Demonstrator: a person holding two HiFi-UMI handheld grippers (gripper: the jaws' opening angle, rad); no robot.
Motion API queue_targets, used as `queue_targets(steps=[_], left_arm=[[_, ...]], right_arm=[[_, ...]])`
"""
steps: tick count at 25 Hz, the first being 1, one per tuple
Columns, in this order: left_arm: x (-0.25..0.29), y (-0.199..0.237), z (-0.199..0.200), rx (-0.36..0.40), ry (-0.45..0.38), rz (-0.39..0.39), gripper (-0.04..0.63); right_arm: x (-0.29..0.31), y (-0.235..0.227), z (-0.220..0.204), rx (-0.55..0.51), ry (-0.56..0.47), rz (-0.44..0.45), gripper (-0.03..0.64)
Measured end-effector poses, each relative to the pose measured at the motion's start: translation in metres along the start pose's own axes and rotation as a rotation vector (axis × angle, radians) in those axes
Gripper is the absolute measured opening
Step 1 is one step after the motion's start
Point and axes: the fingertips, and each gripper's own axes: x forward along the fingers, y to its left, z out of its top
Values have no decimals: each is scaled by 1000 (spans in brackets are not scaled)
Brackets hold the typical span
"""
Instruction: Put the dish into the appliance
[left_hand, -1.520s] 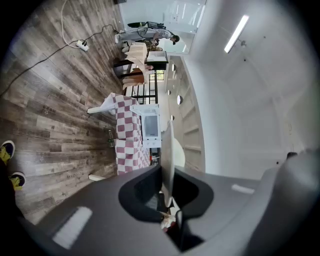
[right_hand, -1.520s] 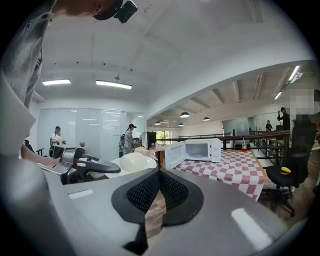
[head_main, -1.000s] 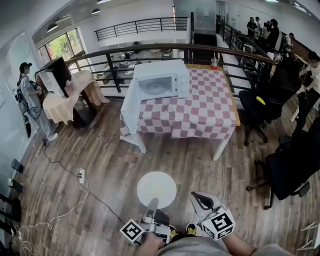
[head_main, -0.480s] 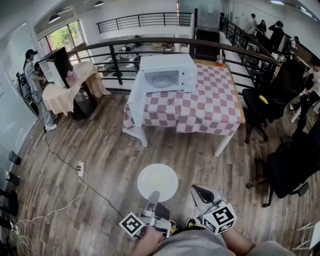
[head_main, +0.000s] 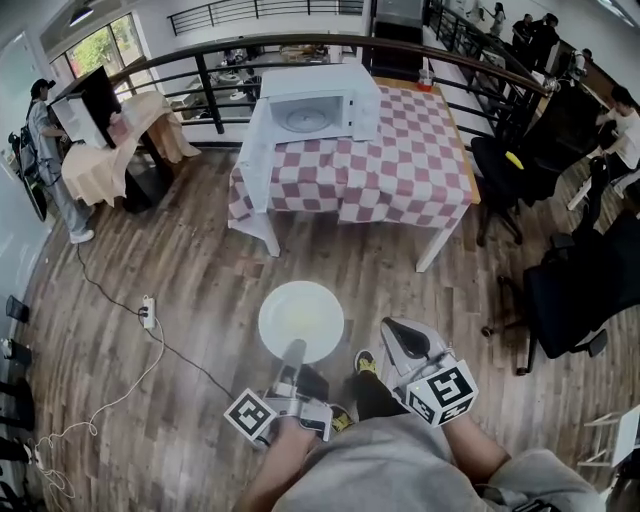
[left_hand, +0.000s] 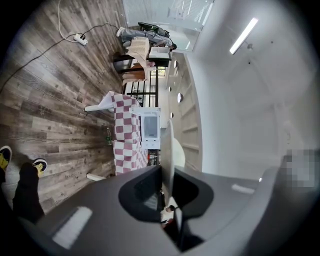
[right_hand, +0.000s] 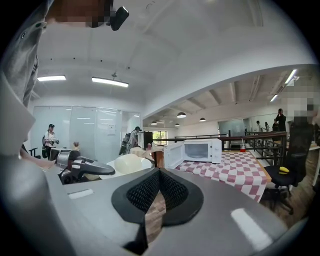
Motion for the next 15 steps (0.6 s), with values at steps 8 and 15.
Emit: queue_targets(steps=[8,15], left_arm=[[12,4,7,3,-1,-7,28],[35,7,16,19,-3,-4,28]], right_arm=[[5,-36,7,-6,-30,-57,-2],[21,-52,7,2,-25,-57,-2]])
